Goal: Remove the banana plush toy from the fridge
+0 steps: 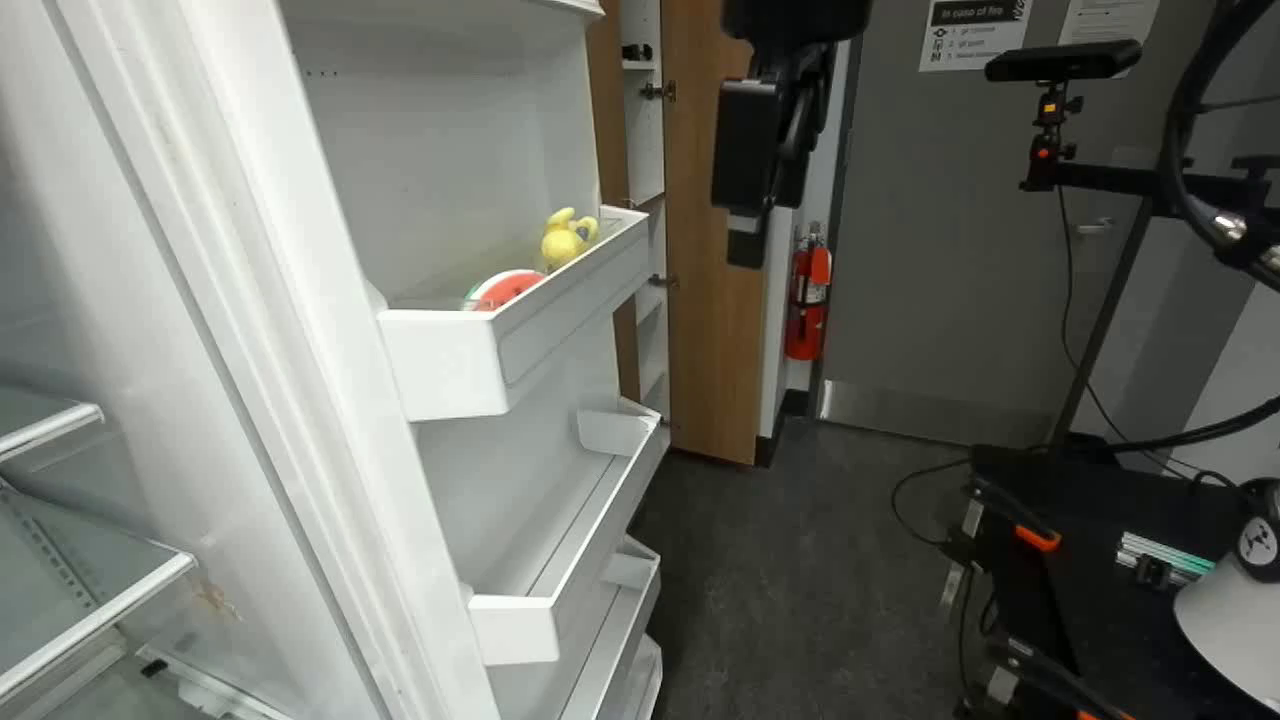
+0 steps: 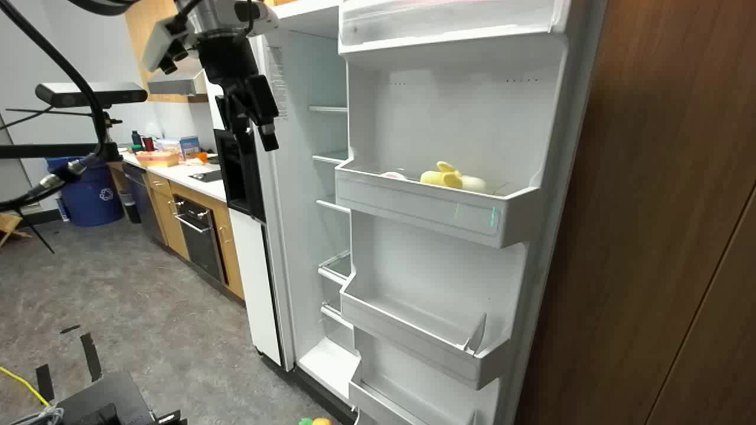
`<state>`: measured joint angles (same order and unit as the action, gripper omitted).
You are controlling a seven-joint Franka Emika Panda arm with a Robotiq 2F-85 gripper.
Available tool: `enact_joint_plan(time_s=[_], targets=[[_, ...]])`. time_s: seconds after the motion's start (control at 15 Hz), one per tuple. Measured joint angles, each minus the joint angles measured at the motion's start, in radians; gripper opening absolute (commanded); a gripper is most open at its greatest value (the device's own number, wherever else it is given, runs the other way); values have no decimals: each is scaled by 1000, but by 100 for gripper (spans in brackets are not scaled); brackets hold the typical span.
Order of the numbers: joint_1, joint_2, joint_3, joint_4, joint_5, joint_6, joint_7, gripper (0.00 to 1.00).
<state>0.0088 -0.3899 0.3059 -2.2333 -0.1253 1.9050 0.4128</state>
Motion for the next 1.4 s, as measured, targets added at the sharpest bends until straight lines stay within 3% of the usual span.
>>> enact_joint_plan(time_s=[1.0, 1.4], targets=[[2, 1, -2, 0, 0, 0, 0, 100], [6, 162, 32, 68, -118, 119, 165, 100]])
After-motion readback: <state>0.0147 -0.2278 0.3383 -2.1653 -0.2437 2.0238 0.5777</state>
